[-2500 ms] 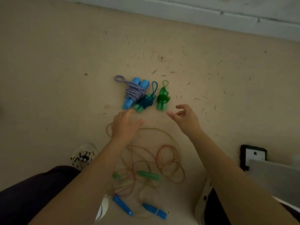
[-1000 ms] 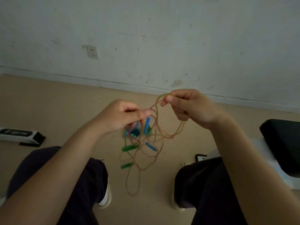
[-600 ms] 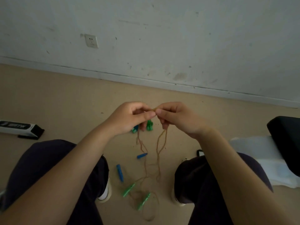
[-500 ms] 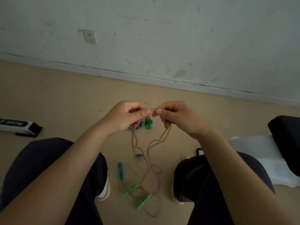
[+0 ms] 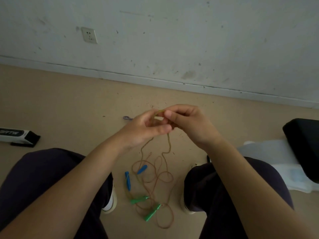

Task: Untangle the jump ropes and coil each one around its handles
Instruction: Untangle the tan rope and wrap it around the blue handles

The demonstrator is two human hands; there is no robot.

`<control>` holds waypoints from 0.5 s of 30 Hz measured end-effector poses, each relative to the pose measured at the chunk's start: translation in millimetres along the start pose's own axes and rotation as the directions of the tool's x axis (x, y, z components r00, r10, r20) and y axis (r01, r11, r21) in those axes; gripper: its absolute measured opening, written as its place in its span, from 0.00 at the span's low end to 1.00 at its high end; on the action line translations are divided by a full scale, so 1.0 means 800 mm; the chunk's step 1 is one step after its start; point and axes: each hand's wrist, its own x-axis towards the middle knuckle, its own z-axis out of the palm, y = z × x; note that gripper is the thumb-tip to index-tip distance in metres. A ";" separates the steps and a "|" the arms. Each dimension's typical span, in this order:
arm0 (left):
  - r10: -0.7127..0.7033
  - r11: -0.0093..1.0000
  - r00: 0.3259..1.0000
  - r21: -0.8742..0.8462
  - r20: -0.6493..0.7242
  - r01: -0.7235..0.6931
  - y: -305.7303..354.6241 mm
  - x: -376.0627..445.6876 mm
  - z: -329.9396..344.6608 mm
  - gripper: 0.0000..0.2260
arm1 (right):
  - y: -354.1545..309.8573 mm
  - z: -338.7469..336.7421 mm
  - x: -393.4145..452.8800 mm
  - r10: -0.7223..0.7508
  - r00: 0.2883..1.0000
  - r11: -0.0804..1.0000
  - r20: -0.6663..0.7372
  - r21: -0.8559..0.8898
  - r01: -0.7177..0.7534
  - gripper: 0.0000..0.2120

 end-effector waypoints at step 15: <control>-0.023 0.944 0.986 0.322 -0.168 0.077 0.011 -0.021 -0.057 0.11 | 0.010 -0.040 0.001 0.109 0.934 0.948 -0.341 -0.246 -0.200 0.17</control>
